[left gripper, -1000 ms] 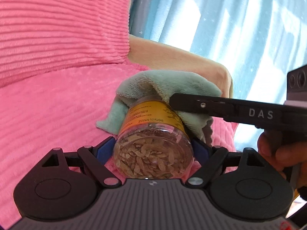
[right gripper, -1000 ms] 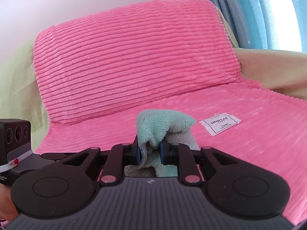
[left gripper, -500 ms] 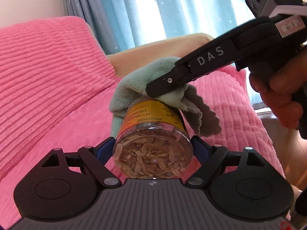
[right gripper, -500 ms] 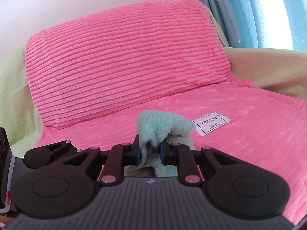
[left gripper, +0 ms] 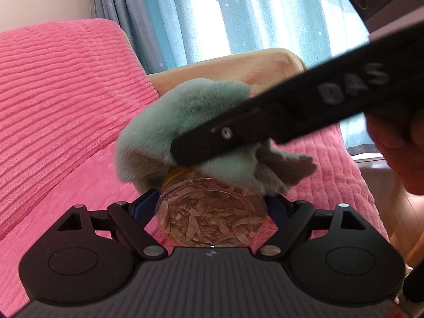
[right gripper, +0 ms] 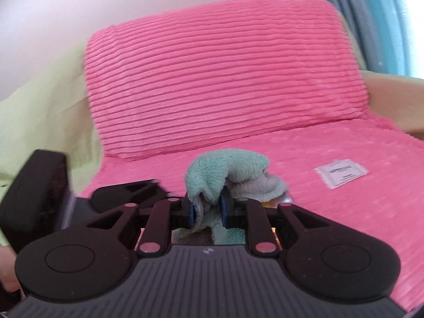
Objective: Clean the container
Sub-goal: 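Rotate the jar in the left gripper while the right gripper keeps wiping its side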
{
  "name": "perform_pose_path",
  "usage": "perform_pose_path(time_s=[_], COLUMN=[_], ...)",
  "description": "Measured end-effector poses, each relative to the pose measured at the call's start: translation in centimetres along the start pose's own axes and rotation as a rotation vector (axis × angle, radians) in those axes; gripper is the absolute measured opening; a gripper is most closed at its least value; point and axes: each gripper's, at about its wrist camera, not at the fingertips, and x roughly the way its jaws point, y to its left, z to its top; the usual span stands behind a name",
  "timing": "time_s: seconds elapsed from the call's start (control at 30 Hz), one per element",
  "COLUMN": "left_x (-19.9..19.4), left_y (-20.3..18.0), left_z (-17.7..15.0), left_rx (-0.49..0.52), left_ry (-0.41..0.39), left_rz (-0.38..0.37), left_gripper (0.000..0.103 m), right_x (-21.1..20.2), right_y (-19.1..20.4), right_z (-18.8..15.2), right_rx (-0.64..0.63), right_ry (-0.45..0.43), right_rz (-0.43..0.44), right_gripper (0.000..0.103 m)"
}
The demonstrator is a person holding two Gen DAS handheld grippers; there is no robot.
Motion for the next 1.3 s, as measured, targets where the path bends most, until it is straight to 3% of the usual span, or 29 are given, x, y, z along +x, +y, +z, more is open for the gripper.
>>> perform_pose_path(time_s=[0.37, 0.7, 0.87, 1.0, 1.1, 1.17, 1.3], left_x=[0.2, 0.3, 0.9, 1.0, 0.9, 0.9, 0.8], left_y=[0.6, 4.6, 5.5, 5.8, 5.2, 4.4, 0.9], left_z=[0.1, -0.5, -1.2, -1.5, -1.3, -0.9, -0.1], left_rx=[-0.043, -0.391, -0.499, -0.525, -0.478, -0.391, -0.048], left_ry=[0.003, 0.001, 0.036, 0.038, 0.033, 0.03, 0.033], left_rz=[-0.006, -0.121, -0.16, -0.174, -0.159, -0.124, -0.009], left_gripper=[0.085, 0.086, 0.087, 0.086, 0.085, 0.085, 0.085], right_x=[0.4, 0.6, 0.5, 0.3, 0.2, 0.1, 0.0], right_y=[-1.7, -2.1, -1.8, -1.4, -1.1, -0.9, -0.5], right_z=[0.1, 0.1, 0.1, 0.0, 0.0, -0.1, -0.1], right_rx=[0.036, 0.051, 0.041, 0.029, 0.019, 0.013, 0.001], right_ry=[-0.03, -0.028, -0.023, -0.018, -0.014, -0.012, -0.006], right_rz=[-0.124, -0.137, -0.115, -0.091, -0.073, -0.061, -0.037], right_gripper=[0.015, 0.015, 0.015, 0.015, 0.015, 0.015, 0.015])
